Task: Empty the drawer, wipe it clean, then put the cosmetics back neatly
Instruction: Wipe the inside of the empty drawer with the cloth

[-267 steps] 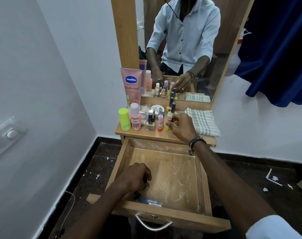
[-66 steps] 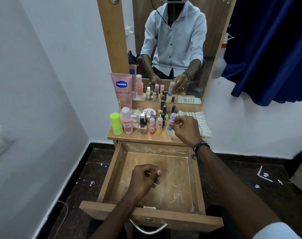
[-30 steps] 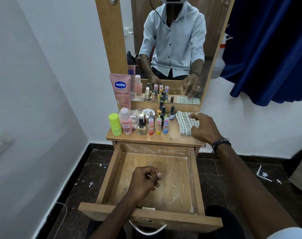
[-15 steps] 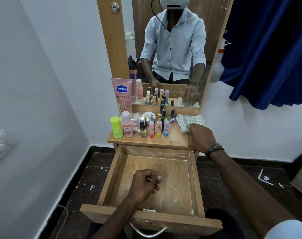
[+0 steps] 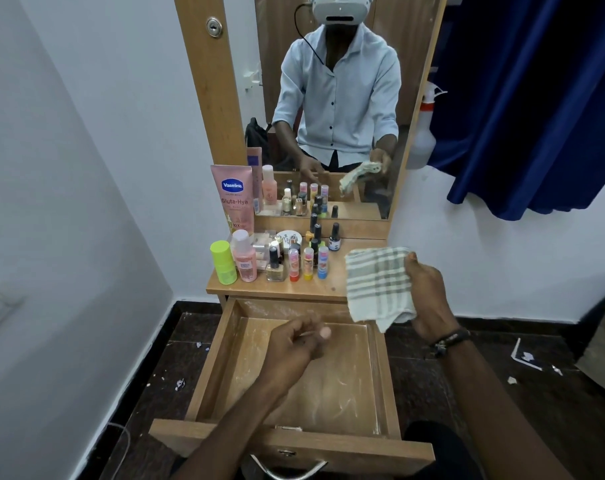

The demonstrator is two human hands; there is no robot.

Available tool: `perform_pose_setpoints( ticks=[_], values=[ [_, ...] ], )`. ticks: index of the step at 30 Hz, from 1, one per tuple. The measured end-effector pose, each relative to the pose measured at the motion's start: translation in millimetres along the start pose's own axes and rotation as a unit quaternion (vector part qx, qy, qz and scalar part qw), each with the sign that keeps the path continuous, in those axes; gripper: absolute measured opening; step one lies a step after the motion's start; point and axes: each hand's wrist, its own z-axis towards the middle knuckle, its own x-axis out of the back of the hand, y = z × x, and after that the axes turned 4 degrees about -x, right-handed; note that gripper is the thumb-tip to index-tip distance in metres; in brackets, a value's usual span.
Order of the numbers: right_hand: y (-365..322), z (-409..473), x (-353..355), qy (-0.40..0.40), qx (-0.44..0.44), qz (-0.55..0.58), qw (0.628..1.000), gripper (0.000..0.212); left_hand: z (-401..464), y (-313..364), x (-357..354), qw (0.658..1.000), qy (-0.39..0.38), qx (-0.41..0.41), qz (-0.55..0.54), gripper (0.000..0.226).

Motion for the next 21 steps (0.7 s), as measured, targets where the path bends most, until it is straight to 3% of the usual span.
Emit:
perform_pose_setpoints(
  ticks=[3, 6, 8, 10, 13, 14, 18, 21],
  values=[
    [14, -17, -3, -0.059, -0.105, 0.033, 0.992, 0.053, 4, 10, -10, 0.985, -0.036, 0.058, -0.156, 0.045],
    [32, -30, -5, -0.166, -0.181, 0.068, 0.967, 0.06, 3, 13, -14, 0.959, -0.058, 0.101, -0.258, 0.041],
    [40, -37, -5, -0.22, -0.19, 0.076, 0.954, 0.052, 2, 7, -13, 0.959, -0.039, 0.108, -0.259, 0.042],
    [49, -41, -4, -0.253, -0.191, 0.075, 0.945, 0.051, 1, 0, -9, 0.965, 0.023, 0.114, -0.235, 0.041],
    [69, -38, -5, -0.295, -0.217, 0.062, 0.929, 0.085, -2, -4, 1, 0.969, 0.079, 0.119, -0.2, 0.033],
    [74, -37, -8, -0.297, -0.226, 0.06, 0.926, 0.084, -3, -3, 5, 0.973, 0.09, 0.117, -0.175, 0.028],
    [77, -34, -21, -0.258, -0.243, 0.069, 0.933, 0.037, 2, -3, 37, 0.984, 0.169, 0.061, 0.001, 0.007],
    [81, -23, -29, -0.212, -0.236, 0.059, 0.946, 0.032, 10, -7, 78, 0.943, 0.265, -0.064, 0.191, 0.013]
  ],
)
